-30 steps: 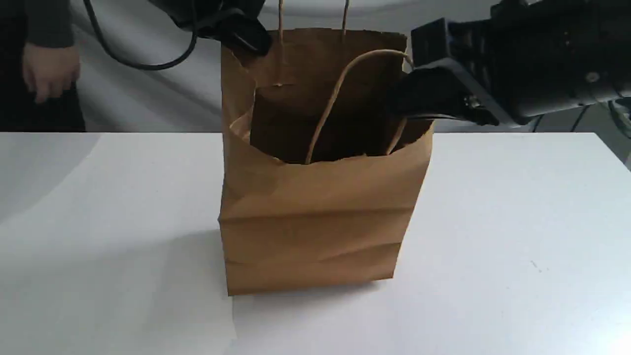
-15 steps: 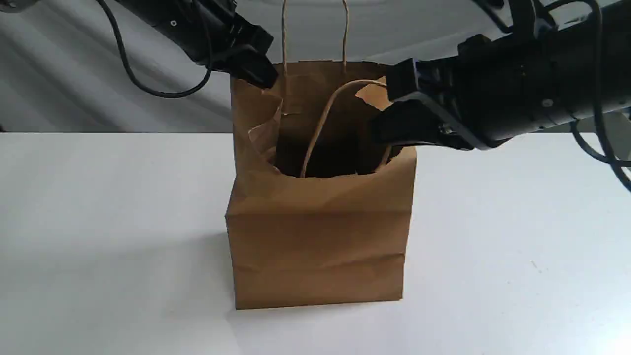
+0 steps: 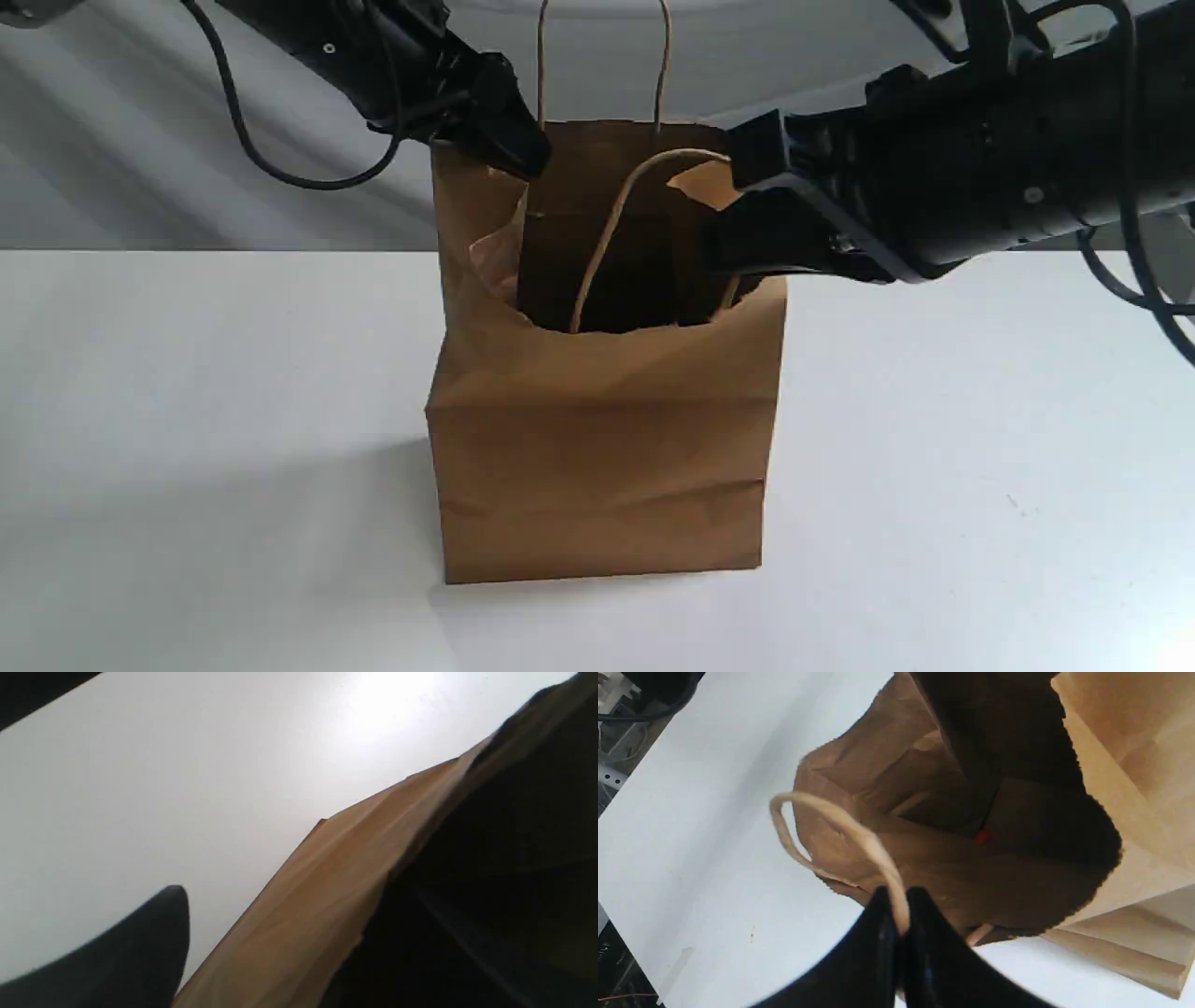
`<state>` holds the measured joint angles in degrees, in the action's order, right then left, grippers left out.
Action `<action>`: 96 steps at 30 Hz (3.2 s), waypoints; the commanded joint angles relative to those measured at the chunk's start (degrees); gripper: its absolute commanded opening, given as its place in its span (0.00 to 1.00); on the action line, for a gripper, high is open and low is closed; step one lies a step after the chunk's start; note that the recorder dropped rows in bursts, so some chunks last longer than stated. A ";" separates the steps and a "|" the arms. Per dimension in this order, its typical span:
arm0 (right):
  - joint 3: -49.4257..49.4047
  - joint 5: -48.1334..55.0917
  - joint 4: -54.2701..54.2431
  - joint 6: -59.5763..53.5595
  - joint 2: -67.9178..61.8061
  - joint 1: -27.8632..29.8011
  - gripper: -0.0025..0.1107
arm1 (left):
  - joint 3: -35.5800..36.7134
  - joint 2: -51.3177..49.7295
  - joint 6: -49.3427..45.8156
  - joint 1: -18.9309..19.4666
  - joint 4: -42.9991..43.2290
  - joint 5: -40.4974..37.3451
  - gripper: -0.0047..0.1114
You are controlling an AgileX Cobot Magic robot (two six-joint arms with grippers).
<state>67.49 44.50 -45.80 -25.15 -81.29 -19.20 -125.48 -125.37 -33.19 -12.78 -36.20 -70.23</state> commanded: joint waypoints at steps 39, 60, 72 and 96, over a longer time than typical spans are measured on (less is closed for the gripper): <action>-0.07 -0.48 -0.26 -3.22 -0.22 0.48 0.56 | -0.04 10.28 1.63 5.47 6.54 0.27 0.60; -0.07 -2.03 12.94 -2.52 18.70 0.48 0.13 | 0.99 15.10 1.63 9.44 0.37 0.27 0.59; -4.02 -18.49 20.35 -3.54 30.02 0.48 0.02 | 25.71 33.42 -15.79 14.15 -15.24 0.27 0.59; -40.05 -52.47 15.61 2.69 42.34 0.38 0.02 | 89.69 73.11 -73.39 14.15 -63.75 23.98 0.59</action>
<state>27.78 -7.66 -29.85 -23.92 -39.20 -19.20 -37.30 -53.40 -104.62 1.35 -98.07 -47.02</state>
